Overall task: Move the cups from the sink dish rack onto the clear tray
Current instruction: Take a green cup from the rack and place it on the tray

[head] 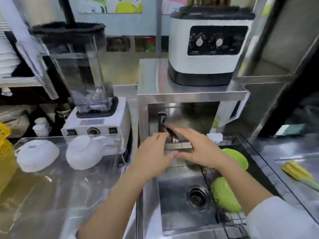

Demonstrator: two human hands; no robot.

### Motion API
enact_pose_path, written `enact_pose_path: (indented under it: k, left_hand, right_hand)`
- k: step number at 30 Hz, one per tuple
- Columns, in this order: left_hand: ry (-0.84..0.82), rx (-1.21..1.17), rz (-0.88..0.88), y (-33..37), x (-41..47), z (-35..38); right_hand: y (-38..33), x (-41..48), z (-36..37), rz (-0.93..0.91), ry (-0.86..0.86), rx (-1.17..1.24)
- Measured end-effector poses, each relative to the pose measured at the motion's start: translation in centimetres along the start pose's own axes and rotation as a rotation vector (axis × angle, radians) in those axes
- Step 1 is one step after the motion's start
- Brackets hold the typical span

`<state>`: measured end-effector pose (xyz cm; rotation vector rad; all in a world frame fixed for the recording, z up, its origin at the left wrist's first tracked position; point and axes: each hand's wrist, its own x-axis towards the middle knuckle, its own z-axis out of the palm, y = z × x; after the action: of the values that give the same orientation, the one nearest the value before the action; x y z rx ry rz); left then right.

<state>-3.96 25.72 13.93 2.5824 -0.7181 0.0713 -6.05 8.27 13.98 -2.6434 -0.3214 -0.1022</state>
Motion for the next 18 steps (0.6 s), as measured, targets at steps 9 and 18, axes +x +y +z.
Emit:
enact_pose_path:
  k: [9, 18]
  left_hand:
    - [-0.28, -0.16, 0.004, 11.7, 6.2, 14.3]
    - [-0.44, -0.25, -0.084, 12.6, 8.8, 19.5]
  right_hand:
    - [18.0, -10.7, -2.6, 0.402, 0.088, 0.111]
    - [23.1, -11.6, 1.3, 0.545, -0.012, 0.25]
